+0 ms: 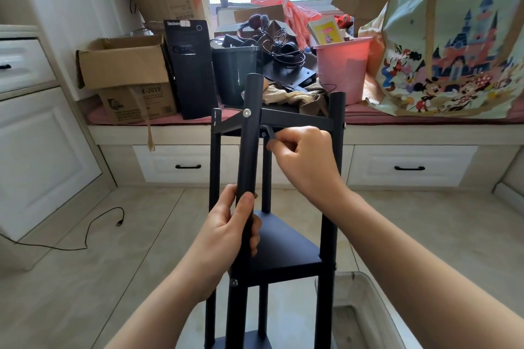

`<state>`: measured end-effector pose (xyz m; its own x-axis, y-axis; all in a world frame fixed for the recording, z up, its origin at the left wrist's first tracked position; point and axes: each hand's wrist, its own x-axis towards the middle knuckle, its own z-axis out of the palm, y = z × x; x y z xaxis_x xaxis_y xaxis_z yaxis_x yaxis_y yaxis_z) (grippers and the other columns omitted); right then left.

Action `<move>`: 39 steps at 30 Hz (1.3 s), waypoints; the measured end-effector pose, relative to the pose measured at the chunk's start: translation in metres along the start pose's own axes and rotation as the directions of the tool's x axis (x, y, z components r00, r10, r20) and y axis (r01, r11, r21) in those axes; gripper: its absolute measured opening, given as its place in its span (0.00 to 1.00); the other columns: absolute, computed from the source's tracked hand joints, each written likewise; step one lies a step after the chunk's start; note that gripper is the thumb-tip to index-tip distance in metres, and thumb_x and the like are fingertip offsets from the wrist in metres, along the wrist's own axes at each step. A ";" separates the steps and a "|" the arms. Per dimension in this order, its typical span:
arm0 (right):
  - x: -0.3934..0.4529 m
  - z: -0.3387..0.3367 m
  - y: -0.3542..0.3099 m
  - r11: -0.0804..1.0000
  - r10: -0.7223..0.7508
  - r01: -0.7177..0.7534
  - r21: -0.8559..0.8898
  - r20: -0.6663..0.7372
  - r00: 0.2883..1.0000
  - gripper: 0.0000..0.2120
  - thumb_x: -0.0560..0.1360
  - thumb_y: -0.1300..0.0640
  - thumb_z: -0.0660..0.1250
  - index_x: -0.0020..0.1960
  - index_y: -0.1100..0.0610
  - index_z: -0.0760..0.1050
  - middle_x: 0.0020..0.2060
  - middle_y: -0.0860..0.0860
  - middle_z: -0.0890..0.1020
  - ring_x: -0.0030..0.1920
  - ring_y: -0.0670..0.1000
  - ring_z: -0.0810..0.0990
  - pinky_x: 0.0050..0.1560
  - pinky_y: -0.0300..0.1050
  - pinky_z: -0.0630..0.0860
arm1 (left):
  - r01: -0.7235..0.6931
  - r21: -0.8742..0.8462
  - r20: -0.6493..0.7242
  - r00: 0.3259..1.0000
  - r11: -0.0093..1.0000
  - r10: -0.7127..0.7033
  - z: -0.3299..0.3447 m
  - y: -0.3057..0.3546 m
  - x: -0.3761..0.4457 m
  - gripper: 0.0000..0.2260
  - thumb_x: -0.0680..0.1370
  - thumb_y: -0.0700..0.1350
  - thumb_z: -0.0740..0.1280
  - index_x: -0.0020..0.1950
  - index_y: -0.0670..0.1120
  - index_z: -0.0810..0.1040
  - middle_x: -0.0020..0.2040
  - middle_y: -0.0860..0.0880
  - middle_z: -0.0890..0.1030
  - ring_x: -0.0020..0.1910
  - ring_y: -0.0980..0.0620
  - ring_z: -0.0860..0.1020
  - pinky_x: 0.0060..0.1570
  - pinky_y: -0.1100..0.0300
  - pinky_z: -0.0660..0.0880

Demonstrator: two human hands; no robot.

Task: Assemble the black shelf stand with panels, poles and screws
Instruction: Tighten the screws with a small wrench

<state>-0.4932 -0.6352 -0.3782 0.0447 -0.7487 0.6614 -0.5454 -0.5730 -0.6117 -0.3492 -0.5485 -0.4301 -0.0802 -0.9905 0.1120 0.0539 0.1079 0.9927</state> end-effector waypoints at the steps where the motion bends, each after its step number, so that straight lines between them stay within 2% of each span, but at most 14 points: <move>1: 0.001 0.001 0.000 1.000 -0.006 0.006 -0.009 0.000 1.000 0.12 0.75 0.60 0.68 0.33 0.58 0.80 0.21 0.43 0.70 0.26 0.46 0.68 0.31 0.43 0.66 | -0.002 0.000 0.000 1.000 1.000 0.002 0.001 -0.001 0.000 0.19 0.77 0.57 0.61 0.58 0.44 0.70 0.34 0.47 0.72 0.31 0.50 0.70 0.33 0.56 0.72; 4: 0.001 0.003 -0.001 1.000 -0.008 0.008 -0.003 -0.005 1.000 0.15 0.75 0.61 0.68 0.29 0.55 0.75 0.20 0.43 0.69 0.25 0.46 0.67 0.30 0.41 0.65 | -0.013 0.016 -0.003 1.000 1.000 0.013 0.002 -0.002 0.000 0.18 0.77 0.57 0.60 0.58 0.44 0.70 0.34 0.47 0.72 0.31 0.50 0.70 0.33 0.56 0.72; 6: 0.000 0.005 -0.001 1.000 -0.011 0.011 0.028 0.001 1.000 0.14 0.75 0.62 0.68 0.31 0.58 0.78 0.22 0.44 0.72 0.26 0.46 0.68 0.31 0.40 0.65 | -0.020 0.030 -0.009 1.000 0.999 0.021 0.002 -0.002 0.000 0.21 0.74 0.59 0.61 0.57 0.44 0.70 0.34 0.48 0.72 0.31 0.50 0.70 0.34 0.55 0.72; 9: -0.002 0.010 0.001 0.997 -0.027 0.028 0.074 -0.016 1.000 0.12 0.77 0.61 0.67 0.36 0.62 0.82 0.25 0.51 0.78 0.27 0.51 0.73 0.33 0.45 0.72 | -0.031 0.043 -0.019 0.999 0.999 0.031 0.001 -0.001 0.000 0.21 0.74 0.60 0.60 0.57 0.44 0.70 0.33 0.48 0.72 0.31 0.50 0.70 0.34 0.55 0.72; 11: -0.004 0.016 0.004 0.995 -0.032 0.035 0.096 -0.039 0.999 0.13 0.78 0.59 0.66 0.36 0.62 0.81 0.25 0.53 0.79 0.29 0.56 0.78 0.37 0.53 0.77 | -0.034 0.050 -0.024 0.999 0.998 0.035 0.002 -0.001 0.000 0.20 0.76 0.59 0.60 0.57 0.44 0.69 0.33 0.48 0.72 0.31 0.50 0.70 0.34 0.55 0.71; 13: -0.006 0.022 0.004 0.991 -0.012 0.018 0.136 -0.041 0.999 0.13 0.79 0.58 0.66 0.38 0.62 0.82 0.28 0.51 0.82 0.31 0.53 0.81 0.40 0.57 0.79 | -0.035 0.058 -0.026 0.999 0.998 0.037 0.003 -0.001 0.000 0.15 0.80 0.55 0.59 0.57 0.43 0.69 0.33 0.48 0.72 0.31 0.49 0.70 0.34 0.55 0.71; 15: -0.007 0.030 0.004 0.982 0.023 -0.016 0.188 -0.037 0.999 0.13 0.79 0.58 0.66 0.38 0.61 0.83 0.30 0.50 0.83 0.33 0.49 0.83 0.41 0.56 0.80 | -0.030 0.062 -0.026 0.999 0.998 0.031 0.003 -0.001 0.000 0.11 0.84 0.51 0.58 0.57 0.43 0.69 0.33 0.47 0.72 0.31 0.49 0.70 0.33 0.55 0.71; 21: -0.006 0.048 0.002 0.982 0.045 -0.025 0.188 -0.104 0.994 0.12 0.79 0.59 0.66 0.41 0.63 0.83 0.30 0.55 0.82 0.33 0.58 0.78 0.42 0.55 0.75 | -0.020 0.073 -0.032 0.999 0.997 0.022 0.002 0.000 0.001 0.12 0.84 0.50 0.57 0.57 0.41 0.68 0.34 0.47 0.72 0.31 0.50 0.70 0.32 0.57 0.73; 24: -0.006 0.054 0.003 0.978 0.063 -0.033 0.206 -0.138 0.988 0.10 0.79 0.60 0.67 0.42 0.60 0.84 0.30 0.52 0.83 0.32 0.53 0.78 0.44 0.54 0.77 | -0.004 0.060 -0.016 1.000 0.998 0.005 0.002 0.001 0.001 0.11 0.84 0.50 0.57 0.57 0.42 0.68 0.34 0.47 0.72 0.31 0.50 0.71 0.32 0.58 0.73; 28: -0.004 0.061 0.006 0.954 0.120 -0.067 0.292 -0.167 0.979 0.06 0.77 0.61 0.71 0.42 0.56 0.84 0.31 0.49 0.83 0.33 0.52 0.80 0.40 0.53 0.78 | -0.004 0.063 0.001 1.000 0.998 0.004 0.003 0.000 0.001 0.10 0.84 0.50 0.57 0.55 0.44 0.68 0.34 0.47 0.72 0.30 0.51 0.71 0.32 0.58 0.73; 33: -0.004 0.053 0.006 0.967 0.082 -0.039 0.252 -0.164 0.983 0.09 0.77 0.62 0.68 0.40 0.59 0.82 0.29 0.47 0.81 0.32 0.48 0.77 0.38 0.43 0.75 | -0.024 0.097 0.002 1.000 0.995 0.024 0.001 0.000 0.003 0.11 0.81 0.54 0.58 0.54 0.46 0.69 0.34 0.48 0.72 0.31 0.51 0.70 0.33 0.57 0.72; 37: -0.006 0.045 0.007 0.970 0.064 -0.035 0.239 -0.114 0.991 0.09 0.78 0.61 0.66 0.43 0.62 0.83 0.31 0.52 0.82 0.33 0.51 0.78 0.39 0.53 0.77 | -0.032 0.106 -0.006 0.999 0.994 0.033 0.000 0.000 0.004 0.09 0.83 0.53 0.57 0.53 0.47 0.69 0.33 0.48 0.72 0.31 0.51 0.70 0.33 0.55 0.71; 39: -0.008 0.040 0.008 0.975 0.053 -0.034 0.221 -0.083 0.995 0.09 0.79 0.60 0.65 0.44 0.62 0.82 0.31 0.52 0.82 0.34 0.51 0.78 0.40 0.51 0.77 | -0.036 0.117 -0.007 0.999 0.992 0.037 0.000 -0.001 0.004 0.10 0.82 0.54 0.57 0.54 0.48 0.70 0.33 0.48 0.73 0.31 0.50 0.71 0.34 0.55 0.72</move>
<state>-0.4641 -0.6470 -0.4060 -0.0541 -0.7479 0.6616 -0.3485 -0.6068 -0.7144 -0.3495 -0.5523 -0.4305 -0.0712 -0.9863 0.1485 -0.0601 0.1529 0.9864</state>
